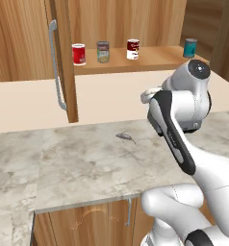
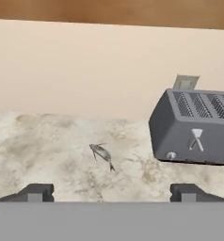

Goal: Stack two cans on top of the other two cans in the cabinet.

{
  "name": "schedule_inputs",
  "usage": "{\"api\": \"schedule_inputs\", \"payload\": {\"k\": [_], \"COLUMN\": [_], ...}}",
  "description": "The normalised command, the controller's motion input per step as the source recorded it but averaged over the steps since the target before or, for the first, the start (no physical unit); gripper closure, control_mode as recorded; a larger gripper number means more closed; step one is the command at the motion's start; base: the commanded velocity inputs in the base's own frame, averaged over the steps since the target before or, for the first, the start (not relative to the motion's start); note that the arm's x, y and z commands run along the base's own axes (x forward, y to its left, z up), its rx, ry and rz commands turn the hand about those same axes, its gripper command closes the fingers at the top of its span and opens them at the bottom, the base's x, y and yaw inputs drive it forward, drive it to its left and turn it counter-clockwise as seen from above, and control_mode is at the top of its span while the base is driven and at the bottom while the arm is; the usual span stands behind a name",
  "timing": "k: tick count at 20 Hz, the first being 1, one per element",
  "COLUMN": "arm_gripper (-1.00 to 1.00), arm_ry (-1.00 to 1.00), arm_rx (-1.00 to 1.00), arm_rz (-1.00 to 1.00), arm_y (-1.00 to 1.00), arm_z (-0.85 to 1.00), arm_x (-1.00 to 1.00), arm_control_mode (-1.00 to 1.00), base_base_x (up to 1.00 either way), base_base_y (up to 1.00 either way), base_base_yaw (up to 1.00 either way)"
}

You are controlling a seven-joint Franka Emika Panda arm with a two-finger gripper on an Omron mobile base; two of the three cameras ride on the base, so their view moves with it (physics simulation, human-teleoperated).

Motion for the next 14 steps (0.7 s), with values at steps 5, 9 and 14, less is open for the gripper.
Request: {"api": "schedule_inputs", "payload": {"k": [5, 9, 14], "arm_gripper": [-1.0, -1.0, -1.0], "arm_ry": [-0.28, -0.24, -0.13], "arm_rx": [0.0, 0.0, 0.0], "arm_rz": [0.0, 0.0, 0.0], "arm_y": [0.07, 0.06, 0.03], "arm_z": [0.55, 0.52, 0.46], "arm_x": [0.04, 0.06, 0.22], "arm_control_mode": [-1.0, -1.0, -1.0], "base_base_x": [0.0, 0.0, 0.0], "base_base_y": [0.0, 0.0, 0.0], "base_base_yaw": [0.0, 0.0, 0.0]}}
